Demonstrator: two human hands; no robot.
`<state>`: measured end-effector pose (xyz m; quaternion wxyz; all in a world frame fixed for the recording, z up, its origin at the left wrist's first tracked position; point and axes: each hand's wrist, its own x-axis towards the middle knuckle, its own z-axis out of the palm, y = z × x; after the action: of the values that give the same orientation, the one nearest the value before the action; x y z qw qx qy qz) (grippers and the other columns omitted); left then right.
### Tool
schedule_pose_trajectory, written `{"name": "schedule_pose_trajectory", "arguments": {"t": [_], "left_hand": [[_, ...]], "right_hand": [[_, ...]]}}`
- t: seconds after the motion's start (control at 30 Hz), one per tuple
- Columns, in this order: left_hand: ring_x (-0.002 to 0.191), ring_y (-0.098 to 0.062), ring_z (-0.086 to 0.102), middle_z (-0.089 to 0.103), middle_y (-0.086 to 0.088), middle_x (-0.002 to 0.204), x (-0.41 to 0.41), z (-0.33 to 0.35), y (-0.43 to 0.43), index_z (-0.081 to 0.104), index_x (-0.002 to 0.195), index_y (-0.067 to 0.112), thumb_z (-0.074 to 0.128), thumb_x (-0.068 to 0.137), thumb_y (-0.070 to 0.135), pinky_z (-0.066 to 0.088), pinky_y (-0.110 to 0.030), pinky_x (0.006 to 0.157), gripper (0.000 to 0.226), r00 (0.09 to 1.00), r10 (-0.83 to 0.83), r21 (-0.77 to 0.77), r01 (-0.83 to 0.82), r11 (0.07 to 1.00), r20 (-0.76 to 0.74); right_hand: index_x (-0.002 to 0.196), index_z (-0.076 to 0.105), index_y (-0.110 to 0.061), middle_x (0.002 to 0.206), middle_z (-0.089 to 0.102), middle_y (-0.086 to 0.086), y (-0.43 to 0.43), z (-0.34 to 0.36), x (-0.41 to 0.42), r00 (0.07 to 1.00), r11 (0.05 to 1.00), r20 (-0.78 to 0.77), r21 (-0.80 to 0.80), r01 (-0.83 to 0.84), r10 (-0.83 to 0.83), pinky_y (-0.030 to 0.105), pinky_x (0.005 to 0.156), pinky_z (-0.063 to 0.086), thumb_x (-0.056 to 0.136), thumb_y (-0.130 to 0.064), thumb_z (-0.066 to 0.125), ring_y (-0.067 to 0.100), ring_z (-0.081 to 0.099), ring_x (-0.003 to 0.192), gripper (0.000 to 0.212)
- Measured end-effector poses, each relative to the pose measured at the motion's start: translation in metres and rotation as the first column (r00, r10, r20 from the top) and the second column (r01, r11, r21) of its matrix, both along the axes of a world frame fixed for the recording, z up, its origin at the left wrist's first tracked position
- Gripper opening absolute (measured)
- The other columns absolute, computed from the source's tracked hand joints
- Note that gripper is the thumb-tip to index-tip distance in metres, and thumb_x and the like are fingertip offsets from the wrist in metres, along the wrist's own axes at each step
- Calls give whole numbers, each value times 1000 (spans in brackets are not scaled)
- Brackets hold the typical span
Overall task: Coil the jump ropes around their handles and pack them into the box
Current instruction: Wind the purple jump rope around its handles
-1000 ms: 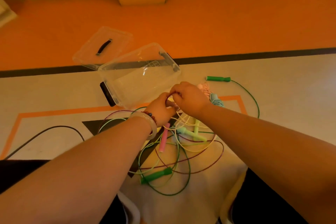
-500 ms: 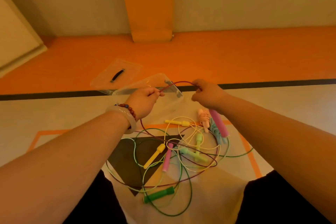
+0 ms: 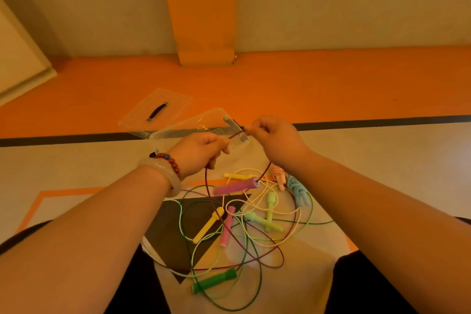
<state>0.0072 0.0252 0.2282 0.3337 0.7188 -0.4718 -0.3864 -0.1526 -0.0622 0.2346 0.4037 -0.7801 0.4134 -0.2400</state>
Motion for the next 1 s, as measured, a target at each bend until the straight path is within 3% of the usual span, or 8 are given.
{"name": "schedule_pose_trajectory", "arguments": {"t": [0.1, 0.2, 0.4, 0.5, 0.67, 0.8, 0.9, 1.0], "left_hand": [[73, -16, 63, 53, -5, 73, 30, -5, 6, 56, 82, 13, 46, 100, 22, 53, -36, 85, 23, 992, 22, 217, 6, 976, -124], [63, -13, 58, 50, -3, 74, 47, -10, 5, 60, 88, 16, 45, 101, 21, 54, -26, 62, 20, 979, 155, 184, -129, 974, -131], [55, -9, 41, 52, 7, 69, 18, 1, -7, 68, 99, 26, 48, 100, 28, 35, -16, 46, 20, 985, 2, -76, 11, 997, 174], [55, -8, 44, 55, 11, 67, 0, 9, -12, 65, 92, 31, 47, 100, 27, 34, -11, 45, 19, 953, -87, -91, 118, 989, 290], [55, -15, 46, 53, 3, 61, -8, 5, -16, 66, 76, 26, 52, 97, 24, 41, -27, 57, 26, 954, -168, -48, 185, 981, 248], [56, -3, 57, 64, 2, 68, -3, 0, -16, 67, 83, 14, 56, 96, 17, 51, -20, 60, 17, 991, -129, -28, 128, 991, -42], [72, -4, 60, 67, 4, 80, 16, -6, -8, 62, 87, 22, 51, 98, 23, 52, -23, 78, 16, 945, -309, 302, 266, 915, 104], [73, -1, 54, 62, 9, 82, 31, -16, 1, 61, 88, 24, 47, 100, 25, 41, -17, 70, 19, 820, -523, 625, 286, 727, 232]], "right_hand": [[105, 63, -17, 65, 46, -3, -15, 6, -7, 911, 908, 171, 262, 326, -376, 24, 50, 41, 100, -36, 45, 7, 39, 54, 26], [113, 62, -13, 75, 54, 0, -35, 6, -21, 814, 800, 152, 355, 484, -560, 27, 57, 41, 101, -31, 44, 10, 46, 62, 29], [148, 24, -39, 144, 41, -4, -11, -1, -9, 993, 998, -121, 56, -5, 12, 13, 48, 44, 93, -24, 60, 9, 63, 73, 67], [138, 29, -47, 125, 52, -14, 6, -3, 2, 993, 976, 26, 181, -120, 117, 17, 53, 49, 88, -36, 67, 12, 67, 69, 64], [110, 65, -20, 83, 66, 1, 12, -15, 14, 972, 839, 221, 542, -57, -77, 18, 44, 36, 94, -29, 60, 10, 56, 55, 20], [87, 72, -17, 66, 59, 4, 7, -13, 16, 901, 857, 353, 514, 37, -251, 19, 42, 30, 93, -25, 61, 8, 39, 49, 15], [79, 71, -22, 82, 69, 4, -11, -3, 8, 826, 860, 380, 460, 222, -417, 19, 45, 32, 93, -28, 62, 6, 39, 50, 18], [79, 71, -17, 73, 66, -2, -25, -5, -7, 821, 833, 262, 394, 389, -508, 22, 51, 33, 92, -27, 63, 6, 41, 54, 18]]}}
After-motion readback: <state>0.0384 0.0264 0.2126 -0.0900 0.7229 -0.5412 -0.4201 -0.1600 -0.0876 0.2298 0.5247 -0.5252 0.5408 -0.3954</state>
